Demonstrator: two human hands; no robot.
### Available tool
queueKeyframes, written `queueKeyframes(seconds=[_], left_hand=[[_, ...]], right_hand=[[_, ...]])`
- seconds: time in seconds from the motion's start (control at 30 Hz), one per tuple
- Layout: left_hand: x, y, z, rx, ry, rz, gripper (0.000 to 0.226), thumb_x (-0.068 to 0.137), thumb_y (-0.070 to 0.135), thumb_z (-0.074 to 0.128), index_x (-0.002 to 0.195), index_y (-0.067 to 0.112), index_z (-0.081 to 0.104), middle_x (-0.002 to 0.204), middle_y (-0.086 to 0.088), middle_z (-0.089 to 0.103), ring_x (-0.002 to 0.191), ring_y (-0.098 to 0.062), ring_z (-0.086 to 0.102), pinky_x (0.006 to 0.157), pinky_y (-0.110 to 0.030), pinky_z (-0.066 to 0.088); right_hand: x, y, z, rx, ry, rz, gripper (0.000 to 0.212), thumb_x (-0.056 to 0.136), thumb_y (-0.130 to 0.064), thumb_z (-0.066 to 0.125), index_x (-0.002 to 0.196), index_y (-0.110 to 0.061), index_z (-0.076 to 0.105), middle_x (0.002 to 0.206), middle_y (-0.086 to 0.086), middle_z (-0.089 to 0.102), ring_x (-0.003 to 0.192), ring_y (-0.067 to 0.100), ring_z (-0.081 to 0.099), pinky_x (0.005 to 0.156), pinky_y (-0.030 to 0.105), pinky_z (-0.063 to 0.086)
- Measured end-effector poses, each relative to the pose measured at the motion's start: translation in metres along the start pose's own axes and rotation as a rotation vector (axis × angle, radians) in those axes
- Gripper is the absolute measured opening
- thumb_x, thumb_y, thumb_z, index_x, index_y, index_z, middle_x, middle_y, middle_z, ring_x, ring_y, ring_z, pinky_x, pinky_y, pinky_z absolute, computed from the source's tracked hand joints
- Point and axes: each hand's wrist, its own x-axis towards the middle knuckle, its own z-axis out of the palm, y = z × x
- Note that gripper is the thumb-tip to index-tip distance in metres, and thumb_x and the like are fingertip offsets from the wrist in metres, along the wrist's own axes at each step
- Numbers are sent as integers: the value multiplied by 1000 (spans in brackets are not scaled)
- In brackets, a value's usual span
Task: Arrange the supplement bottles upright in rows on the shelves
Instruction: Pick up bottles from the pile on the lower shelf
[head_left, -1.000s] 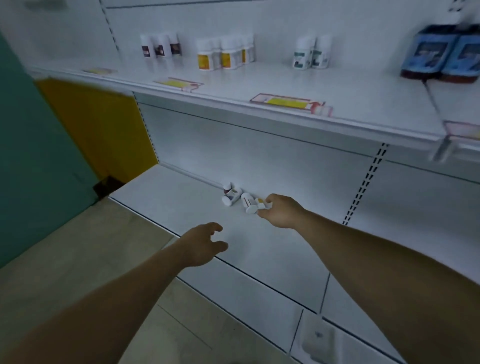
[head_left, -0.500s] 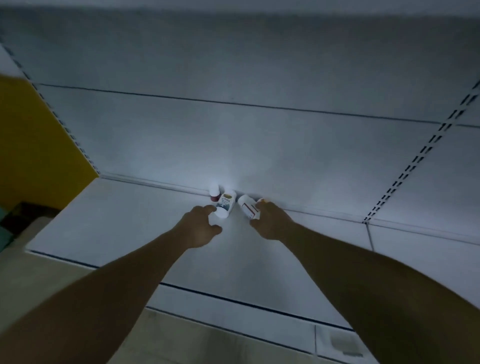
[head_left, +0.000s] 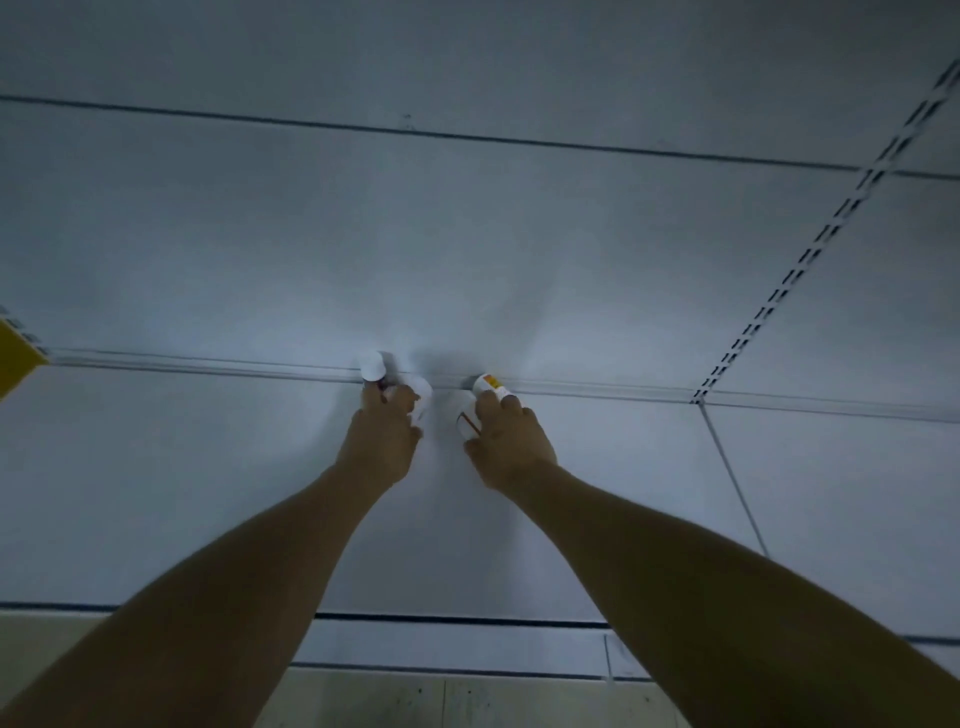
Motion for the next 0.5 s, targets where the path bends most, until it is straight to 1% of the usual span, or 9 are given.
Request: queueKeyframes(seconds=[0.03, 0.1, 0.17, 0.2, 0.27, 0.33, 0.4, 0.43, 0.5], left_hand=[[-5, 0, -3, -61, -16, -49, 50, 85, 15, 63, 131, 14, 42, 128, -19, 35, 106, -40, 54, 92, -41, 44], [-18, 2, -15, -270, -60, -182, 62, 82, 9, 66, 135, 14, 34, 127, -19, 36, 105, -37, 54, 84, -38, 46], [-38, 5, -36, -519, -97, -326, 74, 80, 7, 68, 142, 14, 28, 134, -16, 37, 110, -34, 52, 78, -36, 48], [-51, 6, -48, -644, -119, -376, 74, 80, 7, 68, 143, 14, 30, 136, -14, 40, 111, -32, 53, 80, -37, 49], [-81, 13, -76, -896, -147, -387, 59, 80, 2, 65, 134, 12, 44, 130, -13, 52, 106, -28, 58, 85, -37, 51], [-118, 23, -109, -1093, -155, -367, 44, 81, -3, 61, 121, 13, 49, 120, -14, 58, 99, -25, 61, 81, -34, 51], [-152, 34, -141, -1217, -143, -320, 43, 82, -7, 59, 118, 12, 46, 116, -15, 58, 97, -24, 63, 81, -35, 52], [-168, 39, -157, -1271, -145, -291, 44, 82, -8, 58, 119, 12, 45, 115, -16, 58, 98, -27, 64, 83, -38, 52], [-195, 49, -189, -1341, -157, -209, 48, 82, -7, 59, 118, 19, 42, 112, -14, 60, 96, -31, 66, 83, -43, 54]], right_hand=[[-6, -1, -3, 143, 5, 48, 56, 88, -32, 57, 139, -23, 35, 132, 6, 50, 114, 26, 51, 96, 34, 44], [-27, -6, -14, 577, 33, 210, 45, 89, -35, 58, 131, -30, 42, 127, -2, 56, 109, 18, 57, 94, 30, 46], [-53, -17, -30, 1066, -16, 463, 28, 92, -30, 54, 120, -28, 52, 110, 1, 63, 92, 18, 63, 79, 31, 52], [-67, -23, -38, 1303, -52, 570, 23, 93, -24, 51, 115, -23, 57, 96, 4, 66, 79, 18, 64, 68, 29, 53], [-99, -37, -58, 1692, -80, 646, 24, 92, -18, 46, 107, -13, 64, 77, 8, 65, 61, 19, 60, 52, 24, 48], [-133, -58, -80, 1851, -104, 613, 26, 93, -21, 42, 102, -9, 64, 78, 12, 63, 59, 22, 59, 49, 22, 44], [-166, -85, -101, 1896, -108, 532, 33, 96, -35, 40, 98, -12, 63, 79, 12, 63, 60, 22, 59, 56, 24, 43], [-182, -98, -111, 1897, -94, 497, 34, 95, -41, 44, 95, -14, 64, 75, 10, 63, 59, 21, 59, 60, 27, 43], [-212, -122, -130, 1879, -56, 426, 24, 92, -37, 53, 94, -15, 63, 69, 6, 63, 60, 19, 60, 62, 28, 43]])
